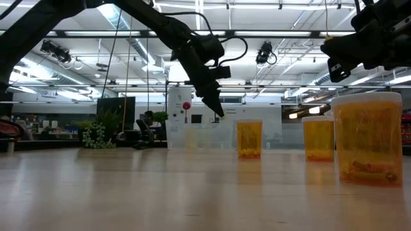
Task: Pick and place medicine bottles into bin by pill shape (circle, oval)
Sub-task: Put the small yellow pill bottle into the left transparent bin
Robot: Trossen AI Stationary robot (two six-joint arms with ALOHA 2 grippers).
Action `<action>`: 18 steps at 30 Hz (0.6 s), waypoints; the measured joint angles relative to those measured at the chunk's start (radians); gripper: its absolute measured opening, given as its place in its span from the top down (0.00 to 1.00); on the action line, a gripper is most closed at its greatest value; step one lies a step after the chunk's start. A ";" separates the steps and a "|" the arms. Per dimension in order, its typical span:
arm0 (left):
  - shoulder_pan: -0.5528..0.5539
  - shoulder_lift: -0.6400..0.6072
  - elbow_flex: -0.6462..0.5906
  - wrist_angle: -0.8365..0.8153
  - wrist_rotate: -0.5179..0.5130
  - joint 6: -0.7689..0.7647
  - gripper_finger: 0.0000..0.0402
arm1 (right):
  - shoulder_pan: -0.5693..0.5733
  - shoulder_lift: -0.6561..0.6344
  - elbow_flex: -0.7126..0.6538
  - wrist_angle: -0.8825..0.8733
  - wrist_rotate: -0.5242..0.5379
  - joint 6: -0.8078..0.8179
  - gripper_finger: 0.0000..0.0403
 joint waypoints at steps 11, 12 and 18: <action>-0.021 0.002 0.000 -0.092 0.055 -0.046 0.67 | 0.000 0.000 0.000 -0.005 0.000 0.000 0.87; -0.024 0.002 0.000 -0.106 0.060 -0.046 0.67 | 0.000 0.000 0.000 -0.005 0.000 0.000 0.87; -0.030 0.002 0.000 -0.166 0.061 -0.043 0.66 | 0.000 0.000 0.000 -0.005 0.000 0.000 0.87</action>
